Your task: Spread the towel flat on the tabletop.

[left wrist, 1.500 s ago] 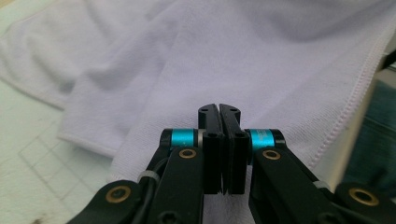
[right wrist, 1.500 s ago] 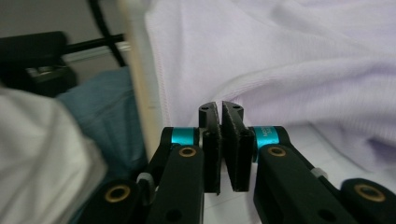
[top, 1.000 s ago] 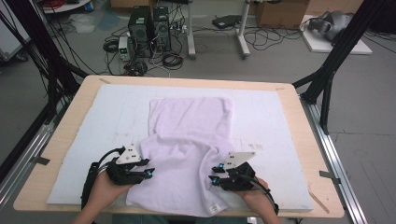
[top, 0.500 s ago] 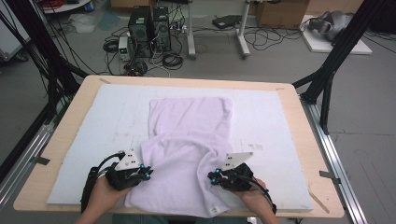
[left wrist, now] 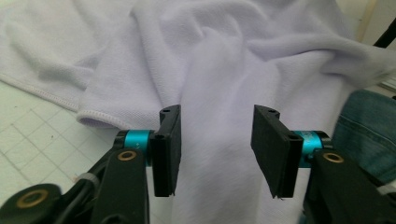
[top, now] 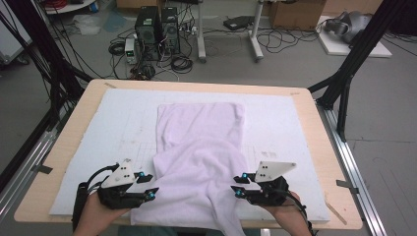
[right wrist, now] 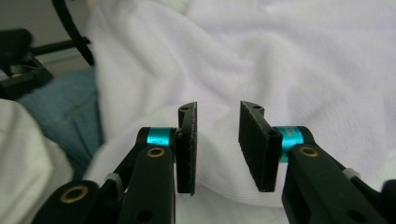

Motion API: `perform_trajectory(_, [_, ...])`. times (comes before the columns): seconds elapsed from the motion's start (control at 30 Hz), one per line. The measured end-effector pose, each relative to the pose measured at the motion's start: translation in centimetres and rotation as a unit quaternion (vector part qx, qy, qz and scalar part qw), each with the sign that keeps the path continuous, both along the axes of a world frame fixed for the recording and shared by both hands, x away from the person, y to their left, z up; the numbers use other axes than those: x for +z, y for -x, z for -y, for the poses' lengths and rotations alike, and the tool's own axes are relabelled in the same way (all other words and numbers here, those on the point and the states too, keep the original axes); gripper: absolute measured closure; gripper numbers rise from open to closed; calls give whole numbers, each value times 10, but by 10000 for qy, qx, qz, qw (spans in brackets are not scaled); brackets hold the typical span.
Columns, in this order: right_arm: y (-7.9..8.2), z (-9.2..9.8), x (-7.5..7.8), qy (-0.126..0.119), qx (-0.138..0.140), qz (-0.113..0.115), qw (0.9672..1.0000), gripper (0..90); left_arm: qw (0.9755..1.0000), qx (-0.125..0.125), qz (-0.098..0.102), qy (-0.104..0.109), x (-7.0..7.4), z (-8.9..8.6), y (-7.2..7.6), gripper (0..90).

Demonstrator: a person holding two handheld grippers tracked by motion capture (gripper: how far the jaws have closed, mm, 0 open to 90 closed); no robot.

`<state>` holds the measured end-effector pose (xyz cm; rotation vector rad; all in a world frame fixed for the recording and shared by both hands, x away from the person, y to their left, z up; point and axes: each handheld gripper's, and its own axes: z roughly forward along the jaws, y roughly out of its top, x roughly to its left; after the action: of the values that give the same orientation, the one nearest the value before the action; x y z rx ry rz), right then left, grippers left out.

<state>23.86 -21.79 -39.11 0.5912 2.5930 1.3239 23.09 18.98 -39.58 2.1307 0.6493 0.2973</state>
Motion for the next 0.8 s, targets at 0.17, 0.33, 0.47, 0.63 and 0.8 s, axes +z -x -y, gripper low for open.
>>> perform_trajectory(0.17, [-23,-7,-35,355,-220,-248,9988,584,9995,96,-245,-189,-27,8,-30,515])
perform_trajectory(0.33, [-31,-18,-55,498,-220,-331,9980,636,9978,-14,-628,-208,-41,16,-44,542])
perform_trajectory(0.47, [-30,-19,-54,464,-112,-412,9980,827,9981,-128,-589,-122,-43,16,-40,774])
perform_trajectory(0.63, [-21,-22,-50,563,107,-316,9979,865,9986,-176,-460,-174,-37,14,-28,842])
perform_trajectory(0.8, [-4,-18,-41,426,246,-259,9985,866,9988,-219,-431,-61,-27,8,-10,844])
